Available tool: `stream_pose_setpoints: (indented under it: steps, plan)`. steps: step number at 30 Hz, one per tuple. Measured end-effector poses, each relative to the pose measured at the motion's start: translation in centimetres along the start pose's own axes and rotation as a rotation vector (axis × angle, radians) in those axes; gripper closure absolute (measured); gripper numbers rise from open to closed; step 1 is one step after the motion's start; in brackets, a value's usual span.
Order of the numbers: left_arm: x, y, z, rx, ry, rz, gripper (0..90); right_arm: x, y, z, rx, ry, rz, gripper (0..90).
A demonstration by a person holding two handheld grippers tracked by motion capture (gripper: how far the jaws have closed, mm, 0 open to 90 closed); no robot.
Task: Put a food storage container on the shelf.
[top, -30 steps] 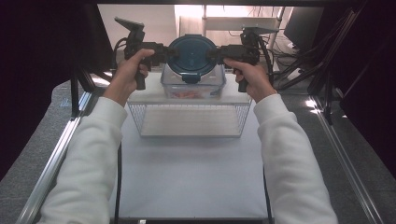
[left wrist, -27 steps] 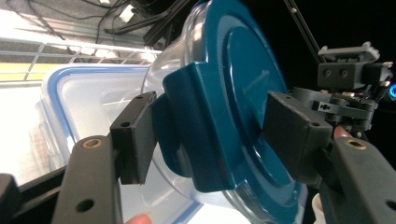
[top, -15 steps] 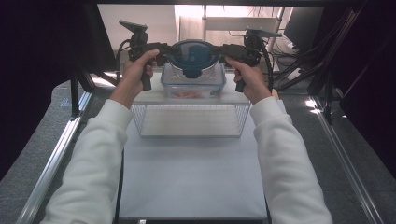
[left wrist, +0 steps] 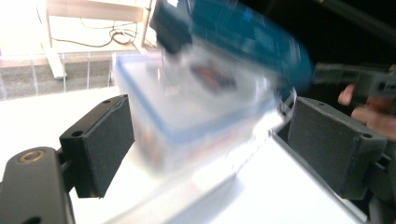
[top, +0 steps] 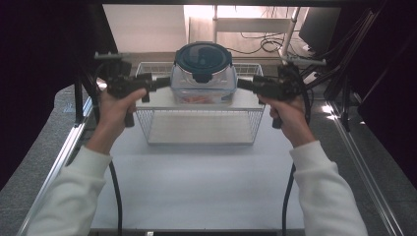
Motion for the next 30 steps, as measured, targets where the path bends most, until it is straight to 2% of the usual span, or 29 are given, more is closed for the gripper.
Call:
stream_pose_setpoints:
  steps: [2,7,9,13,16,18,20,22,25,27,30]
  plan:
    - [-0.3,0.7,-2.3,0.018,-0.021,-0.016,13.9,0.1,1.2,-1.9,0.004,0.038,-0.027,16.5]
    - [-0.6,1.4,-8.2,0.070,-0.070,0.010,15.3,0.0,3.6,-6.8,0.036,0.070,-0.052,16.5]
    - [-0.4,1.5,-10.5,0.080,-0.065,0.029,16.4,-0.1,4.3,-8.7,0.050,0.086,-0.071,16.5]
    - [0.2,1.0,-15.2,0.146,-0.049,0.052,17.3,-0.4,5.7,-12.8,0.091,0.105,-0.106,16.5]
    - [0.6,0.6,-17.8,0.177,-0.044,0.075,17.4,-0.8,6.3,-16.2,0.143,0.108,-0.132,16.3]
    - [0.8,0.2,-19.3,0.194,-0.036,0.090,17.6,-1.3,6.7,-18.3,0.170,0.116,-0.165,16.4]
    - [0.9,-0.3,-20.4,0.226,-0.036,0.091,17.8,-1.9,6.9,-20.0,0.189,0.102,-0.178,16.5]
    - [0.9,-0.5,-20.6,0.228,-0.044,0.108,17.7,-2.4,6.8,-21.0,0.221,0.089,-0.182,16.5]
    - [0.8,-0.5,-20.6,0.221,-0.058,0.106,17.9,-2.5,6.8,-21.2,0.214,0.073,-0.180,16.5]
    - [0.9,-0.4,-20.6,0.218,-0.065,0.110,17.8,-2.3,6.9,-21.0,0.205,0.096,-0.182,16.5]
    - [1.3,-0.4,-20.6,0.210,-0.063,0.126,17.2,-2.2,7.0,-20.9,0.187,0.103,-0.185,16.3]
Point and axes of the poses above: each handheld gripper's, and its own axes: y roughly backward along the jaws, z roughly out of its top, x roughly to its left, the point moved 6 cm from there along -y, roughly forward along the jaws, and after that the axes turned 1 degree about y, right-handed, at the moved point
